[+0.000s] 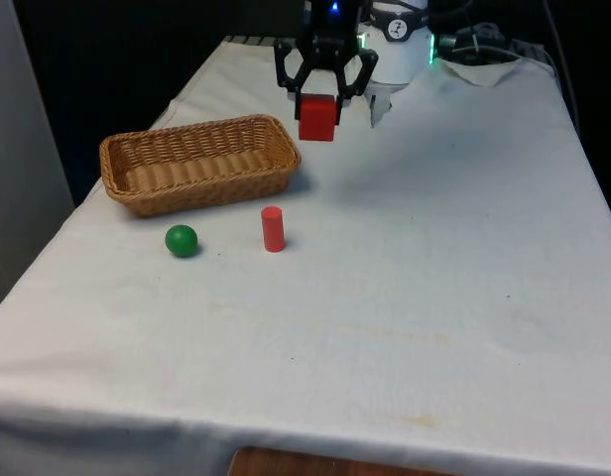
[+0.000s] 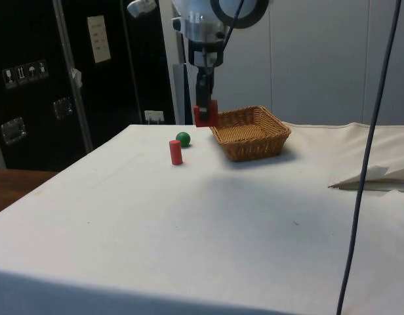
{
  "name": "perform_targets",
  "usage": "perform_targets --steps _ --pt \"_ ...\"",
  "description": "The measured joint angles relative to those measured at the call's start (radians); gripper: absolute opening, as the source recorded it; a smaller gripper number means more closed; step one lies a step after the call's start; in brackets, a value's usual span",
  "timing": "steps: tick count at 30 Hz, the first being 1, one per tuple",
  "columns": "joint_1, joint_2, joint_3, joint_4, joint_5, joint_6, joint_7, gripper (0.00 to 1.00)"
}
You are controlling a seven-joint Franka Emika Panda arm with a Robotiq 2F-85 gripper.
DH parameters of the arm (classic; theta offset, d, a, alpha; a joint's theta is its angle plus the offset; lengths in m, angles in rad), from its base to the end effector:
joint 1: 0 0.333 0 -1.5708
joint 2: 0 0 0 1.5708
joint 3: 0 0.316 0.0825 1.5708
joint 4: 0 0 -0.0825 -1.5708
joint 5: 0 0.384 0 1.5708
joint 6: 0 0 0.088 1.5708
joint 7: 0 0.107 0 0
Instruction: Pick up the object to the left of the cylinder and place it into the basket.
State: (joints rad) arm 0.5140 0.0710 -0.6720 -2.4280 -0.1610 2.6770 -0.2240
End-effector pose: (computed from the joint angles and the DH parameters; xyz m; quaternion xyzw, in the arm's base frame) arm 0.5010 -0.0756 0.3020 0.9880 0.1034 0.0808 0.0815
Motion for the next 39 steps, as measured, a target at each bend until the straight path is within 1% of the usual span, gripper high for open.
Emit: perform_targets --steps 1,7,8,9,10,14,16,17,20,21,26,27,32,35,37,39 --pt "0.000 0.000 0.000 0.000 0.000 0.000 0.000 0.01" --pt "-0.001 -0.003 -0.037 -0.011 0.000 0.013 -0.040 0.01" --pt "-0.002 -0.003 -0.049 -0.012 -0.001 0.014 -0.054 0.01" --pt "-0.002 -0.003 -0.055 -0.013 -0.001 0.014 -0.060 0.01" --pt "-0.002 -0.003 -0.055 -0.013 -0.001 0.014 -0.060 0.01" --pt "-0.004 -0.001 -0.079 -0.017 -0.001 0.017 -0.089 0.01" --pt "-0.005 0.007 -0.097 -0.019 -0.001 0.024 -0.106 0.01" --pt "-0.005 0.007 -0.097 -0.019 -0.001 0.024 -0.106 0.01" --pt "-0.006 0.019 -0.113 -0.021 -0.001 0.035 -0.123 0.01" --pt "-0.008 0.029 -0.124 -0.021 0.000 0.039 -0.134 0.01" --pt "-0.013 0.058 -0.149 -0.022 0.002 0.057 -0.162 0.01" --pt "-0.013 0.058 -0.149 -0.022 0.002 0.057 -0.162 0.01" --pt "-0.017 0.088 -0.172 -0.022 0.008 0.075 -0.188 0.01" --pt "-0.021 0.113 -0.189 -0.022 0.019 0.089 -0.215 0.01" --pt "-0.021 0.113 -0.189 -0.022 0.019 0.089 -0.215 0.01" --pt "-0.024 0.127 -0.198 -0.021 0.024 0.098 -0.227 0.01"
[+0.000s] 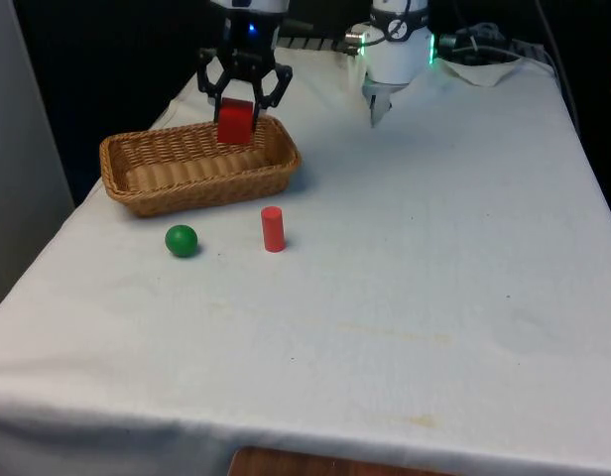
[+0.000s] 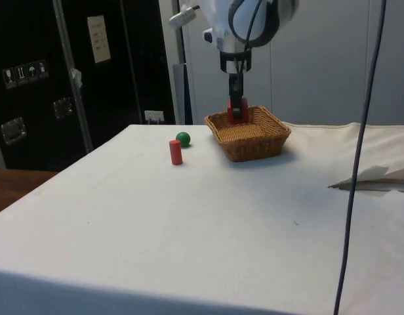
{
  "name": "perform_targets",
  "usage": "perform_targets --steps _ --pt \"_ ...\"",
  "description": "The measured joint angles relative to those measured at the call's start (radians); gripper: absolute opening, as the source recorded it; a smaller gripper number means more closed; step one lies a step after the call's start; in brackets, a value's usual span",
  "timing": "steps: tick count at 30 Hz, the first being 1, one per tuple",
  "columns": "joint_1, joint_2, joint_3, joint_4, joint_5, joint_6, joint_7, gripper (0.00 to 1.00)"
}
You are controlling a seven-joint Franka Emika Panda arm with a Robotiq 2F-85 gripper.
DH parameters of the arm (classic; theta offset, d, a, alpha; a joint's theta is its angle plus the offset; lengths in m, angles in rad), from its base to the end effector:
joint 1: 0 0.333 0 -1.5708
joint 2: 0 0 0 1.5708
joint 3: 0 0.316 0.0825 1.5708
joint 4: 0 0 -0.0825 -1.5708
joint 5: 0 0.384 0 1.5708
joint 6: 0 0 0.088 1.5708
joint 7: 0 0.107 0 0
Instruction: Pick up the object to the left of the cylinder and place it into the basket.
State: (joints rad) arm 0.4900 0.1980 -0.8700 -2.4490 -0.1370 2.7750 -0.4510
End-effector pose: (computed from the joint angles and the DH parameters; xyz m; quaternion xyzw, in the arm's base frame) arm 0.4687 -0.1861 0.2673 0.9841 0.1082 0.0435 0.1340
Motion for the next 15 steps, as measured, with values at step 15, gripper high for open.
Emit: perform_targets --steps 15 --pt "-0.028 0.142 -0.031 -0.008 0.130 0.120 -0.114 0.01"
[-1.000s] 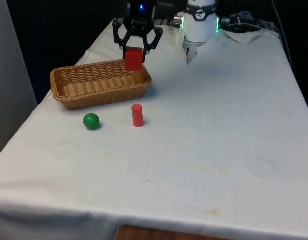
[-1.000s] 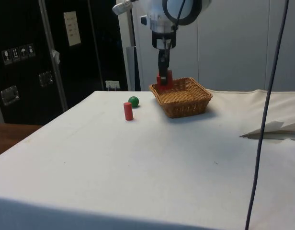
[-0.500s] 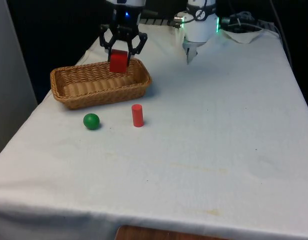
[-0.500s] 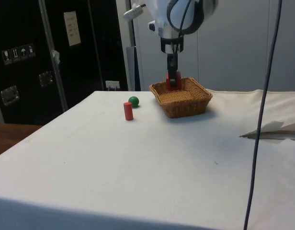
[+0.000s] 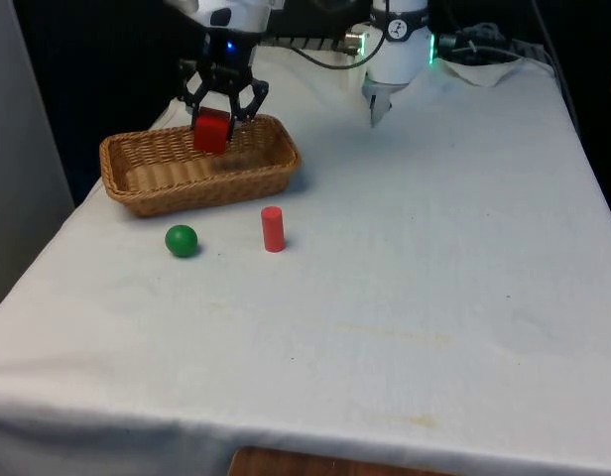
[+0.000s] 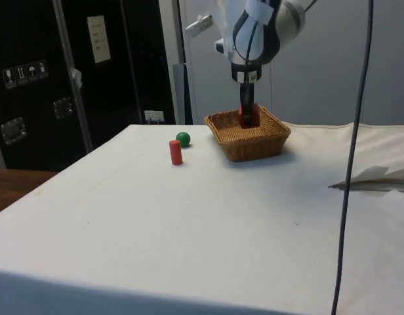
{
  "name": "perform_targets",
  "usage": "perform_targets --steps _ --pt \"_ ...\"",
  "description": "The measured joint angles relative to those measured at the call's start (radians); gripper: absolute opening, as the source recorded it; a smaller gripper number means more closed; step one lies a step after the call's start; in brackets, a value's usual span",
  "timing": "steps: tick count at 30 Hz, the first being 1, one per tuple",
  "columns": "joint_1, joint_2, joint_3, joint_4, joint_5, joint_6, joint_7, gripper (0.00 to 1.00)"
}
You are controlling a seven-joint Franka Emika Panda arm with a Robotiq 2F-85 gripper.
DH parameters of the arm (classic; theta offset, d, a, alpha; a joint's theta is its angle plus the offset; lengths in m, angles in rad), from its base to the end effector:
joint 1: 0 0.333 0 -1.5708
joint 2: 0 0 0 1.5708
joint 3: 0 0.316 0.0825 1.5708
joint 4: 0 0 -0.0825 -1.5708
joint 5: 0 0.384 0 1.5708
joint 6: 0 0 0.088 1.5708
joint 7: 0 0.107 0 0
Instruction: Pick up the object to the left of the cylinder and place it into the basket.
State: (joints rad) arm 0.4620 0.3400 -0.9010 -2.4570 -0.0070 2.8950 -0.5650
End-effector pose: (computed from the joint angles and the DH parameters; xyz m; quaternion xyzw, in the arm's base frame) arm 0.4527 -0.2247 0.2369 0.9807 0.0940 0.0346 0.1681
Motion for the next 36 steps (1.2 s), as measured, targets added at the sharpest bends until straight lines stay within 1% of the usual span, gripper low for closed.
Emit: perform_targets --steps 1,2,8,9,10,15,20,23,32,33,34,35,36 --pt "0.000 0.000 0.000 0.000 0.000 0.000 0.000 0.01" --pt "-0.001 0.017 0.001 0.000 0.024 0.015 -0.013 0.01" --pt "-0.005 0.056 0.005 0.002 0.083 0.047 -0.040 0.01" --pt "-0.005 0.056 0.005 0.002 0.083 0.047 -0.040 0.01" --pt "-0.007 0.066 0.008 0.006 0.101 0.052 -0.046 0.01" --pt "-0.011 0.083 0.021 0.021 0.138 0.054 -0.052 0.01" --pt "-0.014 0.087 0.032 0.029 0.166 0.054 -0.062 0.01" --pt "-0.017 0.093 0.046 0.034 0.192 0.050 -0.069 0.01" --pt "-0.020 0.112 0.067 0.037 0.233 0.045 -0.077 0.01" --pt "-0.021 0.112 0.067 0.037 0.233 0.045 -0.078 0.01" --pt "-0.021 0.112 0.066 0.038 0.233 0.045 -0.078 0.06" --pt "-0.021 0.112 0.066 0.038 0.233 0.045 -0.078 0.14" --pt "-0.021 0.112 0.065 0.039 0.233 0.045 -0.079 0.14"
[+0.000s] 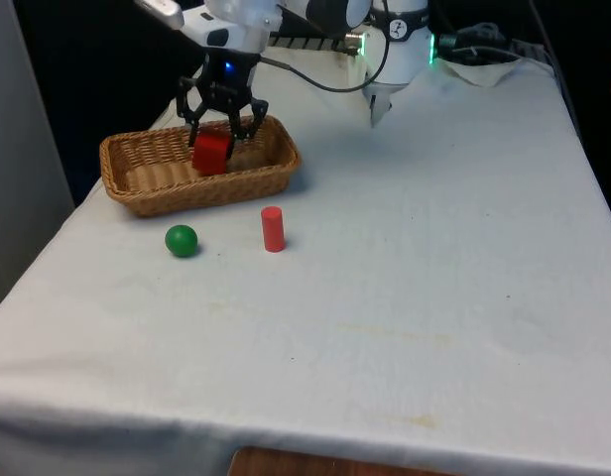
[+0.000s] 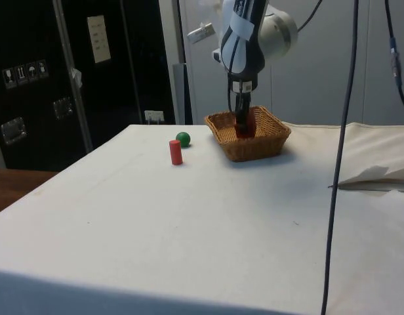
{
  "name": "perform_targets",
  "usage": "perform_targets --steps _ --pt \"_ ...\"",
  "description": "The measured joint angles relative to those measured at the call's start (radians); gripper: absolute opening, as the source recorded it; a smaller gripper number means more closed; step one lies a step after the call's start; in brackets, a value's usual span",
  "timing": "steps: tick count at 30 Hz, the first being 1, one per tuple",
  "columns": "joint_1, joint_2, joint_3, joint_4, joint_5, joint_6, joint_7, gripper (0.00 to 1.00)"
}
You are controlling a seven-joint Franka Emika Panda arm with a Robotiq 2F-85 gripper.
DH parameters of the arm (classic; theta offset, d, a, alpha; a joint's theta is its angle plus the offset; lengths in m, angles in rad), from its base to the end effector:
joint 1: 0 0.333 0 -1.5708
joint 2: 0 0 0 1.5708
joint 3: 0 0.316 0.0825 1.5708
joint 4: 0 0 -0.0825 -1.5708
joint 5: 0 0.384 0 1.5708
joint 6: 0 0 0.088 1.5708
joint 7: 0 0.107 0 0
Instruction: Pick up the object to the left of the cylinder and place it into the basket.
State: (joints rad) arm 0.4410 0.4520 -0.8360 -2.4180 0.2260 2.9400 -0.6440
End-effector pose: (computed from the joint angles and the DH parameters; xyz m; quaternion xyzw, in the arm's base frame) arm 0.4627 -0.2247 0.2130 0.9827 0.0592 0.0439 0.1699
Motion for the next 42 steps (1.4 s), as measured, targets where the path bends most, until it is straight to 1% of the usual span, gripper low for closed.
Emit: perform_targets --steps 1,2,7,8,17,19,20,21,22,25,26,27,28,29,35,36,37,38,42 --pt "0.000 0.000 0.000 0.001 0.000 0.000 -0.001 0.22" --pt "0.000 0.000 -0.001 0.002 0.000 0.000 -0.002 0.47" --pt "0.001 0.000 -0.003 0.003 0.000 0.000 -0.004 0.96" --pt "0.001 0.000 -0.003 0.003 0.000 0.000 -0.004 1.00" --pt "0.004 0.000 -0.006 0.003 0.000 0.000 -0.004 1.00" --pt "0.007 -0.002 -0.006 0.004 0.000 0.001 -0.002 1.00" --pt "0.011 -0.006 -0.005 0.005 0.000 0.002 0.001 1.00" --pt "0.020 -0.016 -0.004 0.006 0.000 0.003 0.010 1.00" --pt "0.025 -0.022 -0.004 0.006 0.000 0.003 0.013 1.00" --pt "0.035 -0.039 -0.004 0.006 0.000 0.003 0.020 1.00" --pt "0.035 -0.039 -0.004 0.006 0.000 0.003 0.020 1.00" --pt "0.039 -0.044 -0.004 0.006 0.000 0.003 0.023 1.00" --pt "0.048 -0.055 -0.003 0.008 0.000 0.003 0.031 1.00" --pt "0.053 -0.060 -0.002 0.009 0.000 0.003 0.035 1.00" --pt "0.077 -0.078 0.004 0.022 0.000 0.003 0.062 1.00" --pt "0.077 -0.078 0.004 0.022 0.000 0.003 0.062 1.00" --pt "0.081 -0.080 0.006 0.024 0.000 0.003 0.068 1.00" --pt "0.089 -0.085 0.009 0.029 0.000 0.003 0.078 1.00" --pt "0.102 -0.092 0.017 0.039 0.000 0.003 0.098 1.00"
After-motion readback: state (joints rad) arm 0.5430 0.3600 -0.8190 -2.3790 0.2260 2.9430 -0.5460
